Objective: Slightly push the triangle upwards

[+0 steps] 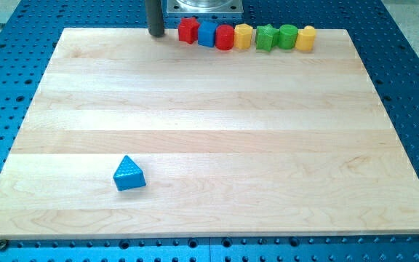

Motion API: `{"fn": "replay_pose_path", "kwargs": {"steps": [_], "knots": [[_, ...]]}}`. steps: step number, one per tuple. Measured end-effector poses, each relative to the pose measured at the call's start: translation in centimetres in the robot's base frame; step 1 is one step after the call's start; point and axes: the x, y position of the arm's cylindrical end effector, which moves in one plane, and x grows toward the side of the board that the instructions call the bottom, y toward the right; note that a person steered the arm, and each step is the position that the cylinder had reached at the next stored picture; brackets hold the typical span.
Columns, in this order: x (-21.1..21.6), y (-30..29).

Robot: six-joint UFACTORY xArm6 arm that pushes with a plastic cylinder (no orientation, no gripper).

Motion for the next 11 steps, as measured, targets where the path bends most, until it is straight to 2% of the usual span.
{"fn": "replay_pose_path", "kwargs": {"steps": [4, 6, 7, 9, 10, 11], "knots": [[0.9, 2.8], [4.4, 3.1], [8.1, 2.4], [26.6, 7.3], [36.6, 6.6], [41.2, 1.5]]}}
